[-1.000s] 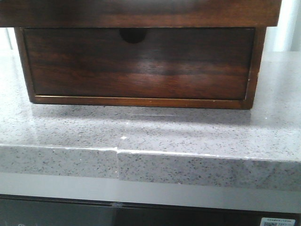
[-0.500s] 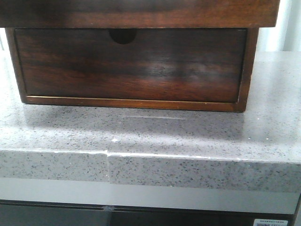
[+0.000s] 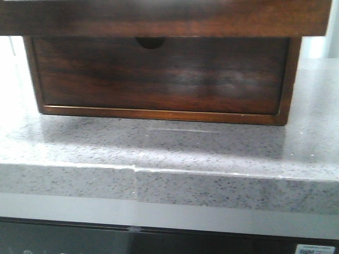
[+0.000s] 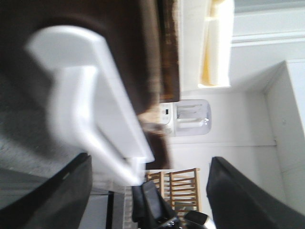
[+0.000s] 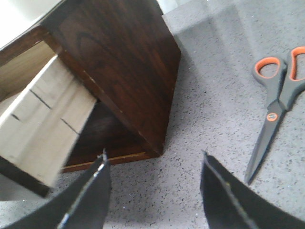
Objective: Put scissors in drawer with both arms
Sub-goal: 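Pull the drawer open toward the robot with the left gripper, then lower the right gripper onto the black-and-orange scissors and grasp them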
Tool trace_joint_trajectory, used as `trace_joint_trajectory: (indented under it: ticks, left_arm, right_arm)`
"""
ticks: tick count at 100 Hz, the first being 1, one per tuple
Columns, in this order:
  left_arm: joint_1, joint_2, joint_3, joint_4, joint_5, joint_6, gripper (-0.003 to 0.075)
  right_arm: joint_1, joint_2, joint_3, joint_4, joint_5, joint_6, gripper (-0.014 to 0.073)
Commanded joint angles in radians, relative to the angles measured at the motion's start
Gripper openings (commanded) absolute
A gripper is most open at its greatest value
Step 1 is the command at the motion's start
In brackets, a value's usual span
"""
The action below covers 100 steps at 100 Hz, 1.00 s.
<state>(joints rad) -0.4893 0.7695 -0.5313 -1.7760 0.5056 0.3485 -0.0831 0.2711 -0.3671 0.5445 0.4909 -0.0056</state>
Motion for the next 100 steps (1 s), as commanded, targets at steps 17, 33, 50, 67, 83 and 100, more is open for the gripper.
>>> trace_joint_trajectory:
  ticks: [17, 33, 50, 67, 83, 100]
  left_arm:
    - [-0.008, -0.108, -0.038, -0.034, 0.032, 0.015, 0.0483]
    - [-0.006, -0.182, -0.038, -0.008, 0.034, 0.081, 0.0402]
    - [-0.006, -0.22, -0.044, 0.042, 0.023, 0.213, 0.0055]
    - [-0.006, -0.224, -0.087, 0.115, 0.034, 0.408, -0.002]
    - [-0.006, -0.224, -0.168, 0.335, 0.048, 0.429, -0.002]
    - [-0.006, -0.224, -0.228, 0.444, 0.044, 0.429, -0.002]
  right_arm:
    - [-0.004, 0.018, -0.034, 0.001, -0.057, -0.01, 0.0374]
    - [-0.004, 0.027, -0.056, -0.083, -0.061, -0.01, 0.0374]
    - [-0.004, 0.161, -0.188, -0.235, 0.08, -0.01, 0.0372]
    - [-0.004, 0.391, -0.386, -0.439, 0.256, 0.054, 0.0372]
    - [-0.004, 0.612, -0.569, -0.571, 0.458, 0.126, 0.0372]
    - [-0.004, 0.834, -0.683, -0.572, 0.537, 0.146, 0.0377]
